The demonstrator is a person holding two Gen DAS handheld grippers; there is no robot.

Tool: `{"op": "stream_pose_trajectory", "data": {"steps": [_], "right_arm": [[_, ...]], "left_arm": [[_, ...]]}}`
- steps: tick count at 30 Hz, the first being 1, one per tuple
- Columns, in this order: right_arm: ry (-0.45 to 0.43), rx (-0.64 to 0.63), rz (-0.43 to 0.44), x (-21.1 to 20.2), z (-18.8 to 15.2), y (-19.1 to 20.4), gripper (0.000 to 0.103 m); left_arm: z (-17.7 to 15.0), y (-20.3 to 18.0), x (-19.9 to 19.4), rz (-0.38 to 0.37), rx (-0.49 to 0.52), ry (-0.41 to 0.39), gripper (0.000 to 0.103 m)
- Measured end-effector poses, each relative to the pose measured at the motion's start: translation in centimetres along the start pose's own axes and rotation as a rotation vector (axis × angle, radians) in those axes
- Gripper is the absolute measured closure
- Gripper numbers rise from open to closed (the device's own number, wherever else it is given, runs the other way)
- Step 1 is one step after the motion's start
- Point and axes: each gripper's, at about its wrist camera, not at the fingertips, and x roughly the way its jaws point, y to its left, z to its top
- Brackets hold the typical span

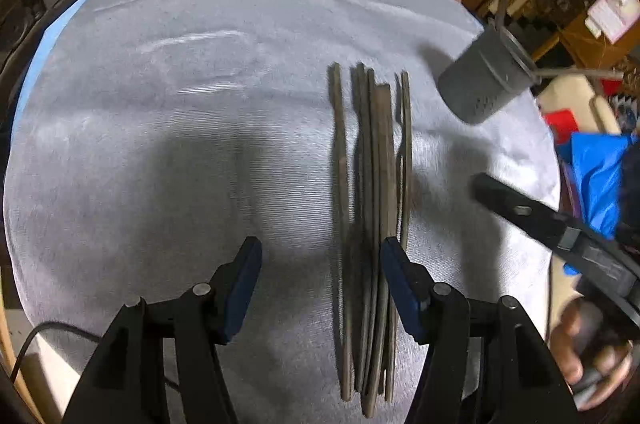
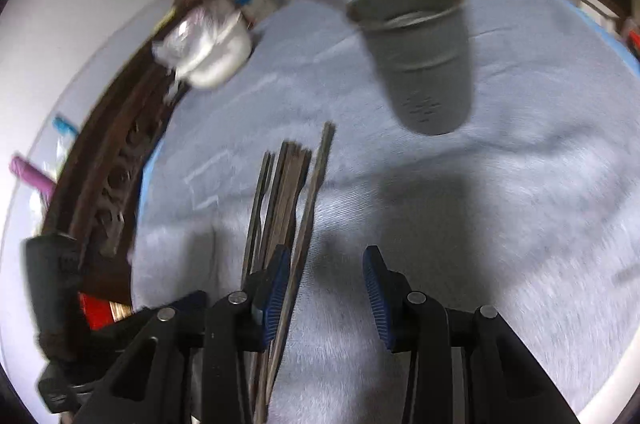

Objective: Organize utensils
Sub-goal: 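Move both tools back down to the rod bundle, then close the right tool on a rod while the left tool grasps another rod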

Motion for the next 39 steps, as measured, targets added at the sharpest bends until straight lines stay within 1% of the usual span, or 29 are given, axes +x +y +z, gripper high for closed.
{"op": "stream_pose_trajectory", "data": {"steps": [2, 4, 5, 6, 9, 11, 12, 13, 16, 18, 19, 20, 21, 24, 26, 28, 29, 30, 32, 35, 36, 39], "right_arm": [[0.041, -0.003, 0.015, 1.4, 0.6, 0.8, 0.061], [0.053, -0.032, 0.007, 2.2, 0.5, 1.9, 0.057], [0.056, -0.055, -0.006, 2.7, 0.4, 2.8, 0.050], [0.059, -0.065, -0.016, 3.0, 0.3, 3.2, 0.045], [0.088, -0.111, -0.065, 4.3, -0.4, 4.7, 0.045], [0.105, -0.128, -0.130, 5.2, -1.0, 4.9, 0.045], [0.086, -0.149, -0.144, 5.0, -1.3, 4.9, 0.045], [0.087, -0.164, -0.175, 5.0, -1.4, 4.9, 0.045], [0.068, -0.158, -0.216, 4.0, -1.6, 3.5, 0.046], [0.059, -0.122, -0.267, 2.9, -1.5, 1.4, 0.046], [0.052, -0.095, -0.263, 2.4, -1.5, 0.5, 0.046], [0.038, -0.052, -0.230, 1.6, -1.4, -0.8, 0.046], [0.029, -0.031, -0.218, 1.1, -1.4, -1.4, 0.046], [-0.006, 0.007, -0.232, -0.3, -1.0, -3.2, 0.046], [-0.021, 0.032, -0.204, -0.8, -0.7, -3.8, 0.046], [-0.018, 0.042, -0.182, -0.7, -0.6, -4.0, 0.050], [-0.009, 0.042, -0.168, -0.6, -0.5, -4.1, 0.058], [-0.002, 0.039, -0.158, -0.6, -0.6, -4.3, 0.063], [0.021, 0.033, -0.137, 0.2, -0.7, -4.1, 0.063], [0.042, 0.030, -0.131, 1.3, -0.8, -3.5, 0.065], [0.031, 0.019, -0.137, 0.8, -1.2, -3.4, 0.066], [0.044, 0.002, -0.134, 1.1, -1.2, -3.0, 0.069]], "left_arm": [[-0.3, 0.9, -0.7, 0.012, -0.010, -0.010, 0.040], [-0.5, 2.0, -1.7, 0.042, -0.029, -0.032, 0.040], [-0.6, 2.6, -2.3, 0.047, -0.040, -0.047, 0.040], [-0.7, 3.3, -3.0, 0.053, -0.055, -0.062, 0.040], [-0.6, 4.3, -4.1, 0.058, -0.082, -0.084, 0.040], [-0.5, 4.4, -4.4, 0.054, -0.084, -0.089, 0.040], [-0.7, 4.4, -4.4, 0.051, -0.082, -0.091, 0.040], [-0.7, 4.3, -4.2, 0.050, -0.078, -0.091, 0.040], [-0.6, 3.5, -3.7, 0.041, -0.061, -0.075, 0.040], [-0.7, 2.9, -3.3, 0.030, -0.044, -0.064, 0.040], [-0.7, 2.7, -3.1, 0.031, -0.038, -0.061, 0.040], [-0.6, 2.4, -2.6, 0.032, -0.031, -0.056, 0.040], [-0.6, 1.9, -2.2, 0.031, -0.020, -0.047, 0.040], [-0.3, 0.8, -1.4, 0.035, 0.005, -0.024, 0.040], [-0.1, 0.2, -1.0, 0.032, 0.021, -0.013, 0.040], [0.2, -0.4, -0.1, 0.041, 0.026, 0.012, 0.040], [0.2, -0.6, 0.3, 0.042, 0.023, 0.018, 0.040], [0.3, -0.7, 0.6, 0.044, 0.022, 0.022, 0.040], [0.5, -0.8, 1.3, 0.056, 0.015, 0.030, 0.040], [0.7, -0.8, 2.1, 0.063, 0.005, 0.039, 0.040], [0.8, -0.8, 2.3, 0.065, 0.005, 0.035, 0.040], [1.0, -1.0, 2.6, 0.076, 0.014, 0.027, 0.040]]}}
